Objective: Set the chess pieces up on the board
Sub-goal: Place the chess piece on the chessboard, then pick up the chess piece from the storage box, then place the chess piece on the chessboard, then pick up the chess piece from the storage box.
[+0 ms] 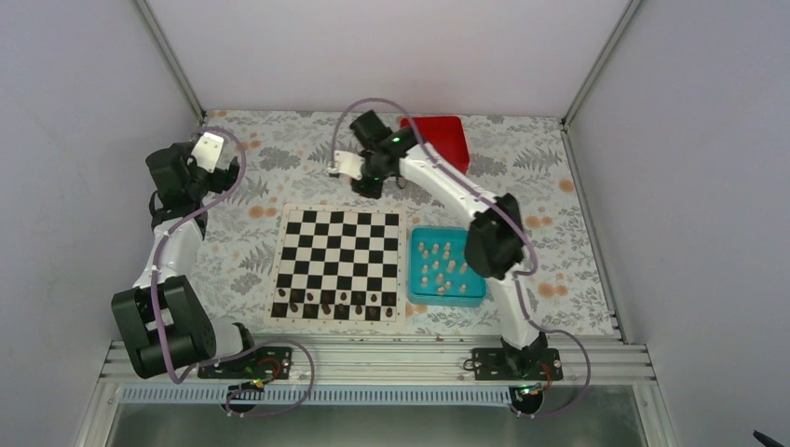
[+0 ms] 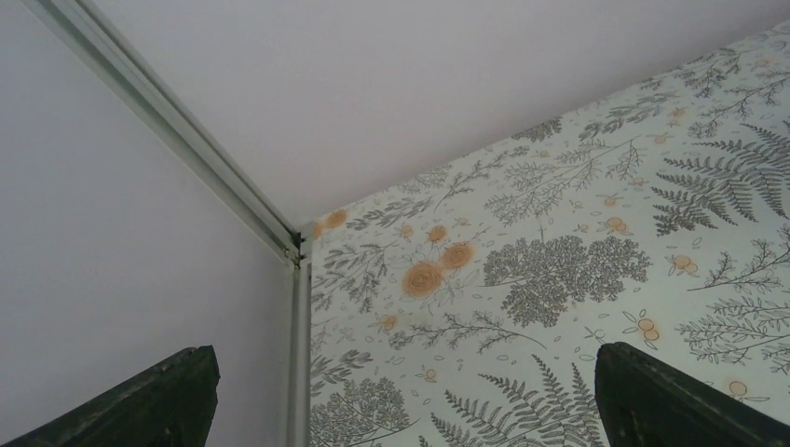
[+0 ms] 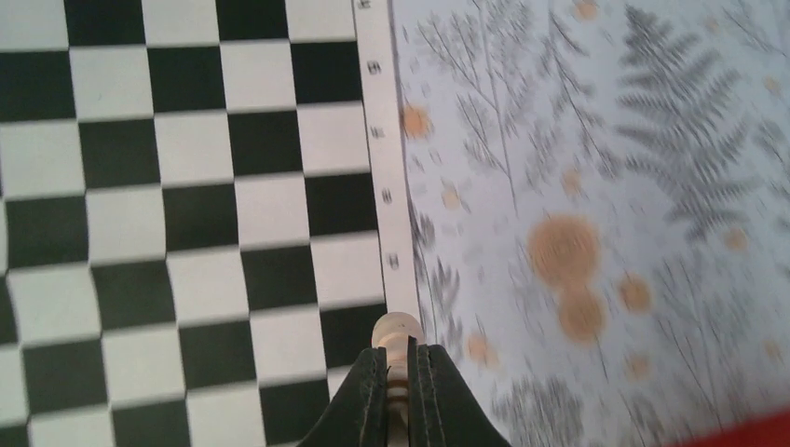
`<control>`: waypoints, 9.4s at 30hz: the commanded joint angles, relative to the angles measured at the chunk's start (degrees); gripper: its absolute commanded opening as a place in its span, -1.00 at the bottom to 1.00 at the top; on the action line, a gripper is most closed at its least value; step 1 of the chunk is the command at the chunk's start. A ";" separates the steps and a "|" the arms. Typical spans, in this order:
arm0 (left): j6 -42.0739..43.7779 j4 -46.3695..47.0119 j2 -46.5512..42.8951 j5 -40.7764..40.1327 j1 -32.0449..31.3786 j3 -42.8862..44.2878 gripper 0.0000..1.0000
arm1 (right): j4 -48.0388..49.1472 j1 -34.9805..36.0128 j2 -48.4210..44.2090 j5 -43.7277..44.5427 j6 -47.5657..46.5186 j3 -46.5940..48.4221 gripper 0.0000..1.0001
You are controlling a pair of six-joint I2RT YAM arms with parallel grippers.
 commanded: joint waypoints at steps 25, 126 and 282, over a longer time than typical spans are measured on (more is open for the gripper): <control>2.45 2.10 2.38 9.46 5.19 -2.27 1.00 | 1.44 7.41 20.43 1.95 -2.05 15.72 -0.92; -0.34 0.59 0.38 8.16 5.38 -3.93 1.00 | 11.48 -15.73 -38.69 0.15 -3.35 -67.64 -0.66; 2.09 -0.47 -4.67 7.33 5.91 -7.80 1.00 | 11.45 -22.21 -33.96 9.22 -2.80 -63.00 -0.20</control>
